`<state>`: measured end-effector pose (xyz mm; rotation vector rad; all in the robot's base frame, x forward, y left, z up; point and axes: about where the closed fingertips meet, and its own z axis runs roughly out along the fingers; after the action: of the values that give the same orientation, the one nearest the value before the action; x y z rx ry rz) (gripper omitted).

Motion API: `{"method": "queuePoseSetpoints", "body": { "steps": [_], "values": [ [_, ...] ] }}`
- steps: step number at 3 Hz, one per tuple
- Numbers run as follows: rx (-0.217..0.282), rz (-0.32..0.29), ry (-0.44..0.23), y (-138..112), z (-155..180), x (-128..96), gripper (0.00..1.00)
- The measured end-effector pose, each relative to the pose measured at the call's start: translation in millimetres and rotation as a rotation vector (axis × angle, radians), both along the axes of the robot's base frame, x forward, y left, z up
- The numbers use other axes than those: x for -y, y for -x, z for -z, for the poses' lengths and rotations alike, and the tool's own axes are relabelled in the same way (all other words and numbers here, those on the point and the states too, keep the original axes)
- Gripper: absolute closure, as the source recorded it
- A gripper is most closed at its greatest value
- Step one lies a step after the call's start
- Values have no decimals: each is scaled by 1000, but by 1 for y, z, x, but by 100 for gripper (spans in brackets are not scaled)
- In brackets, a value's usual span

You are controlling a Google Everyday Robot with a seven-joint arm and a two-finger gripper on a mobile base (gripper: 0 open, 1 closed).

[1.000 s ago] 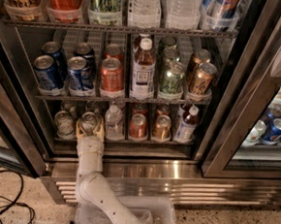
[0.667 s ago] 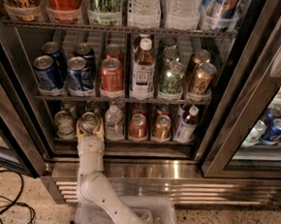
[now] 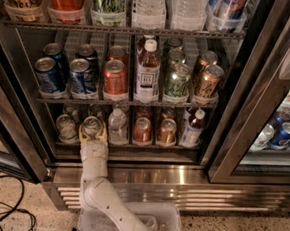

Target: Pick 7up can from bottom shelf of fridge

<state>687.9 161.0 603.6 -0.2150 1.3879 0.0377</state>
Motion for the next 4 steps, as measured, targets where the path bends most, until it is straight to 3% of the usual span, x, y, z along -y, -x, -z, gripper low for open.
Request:
{"method": "queuePoseSetpoints", "body": {
  "steps": [2, 4],
  "values": [
    [63, -169, -16, 42, -44, -4, 100],
    [103, -496, 37, 115, -89, -25, 100]
  ]
}}
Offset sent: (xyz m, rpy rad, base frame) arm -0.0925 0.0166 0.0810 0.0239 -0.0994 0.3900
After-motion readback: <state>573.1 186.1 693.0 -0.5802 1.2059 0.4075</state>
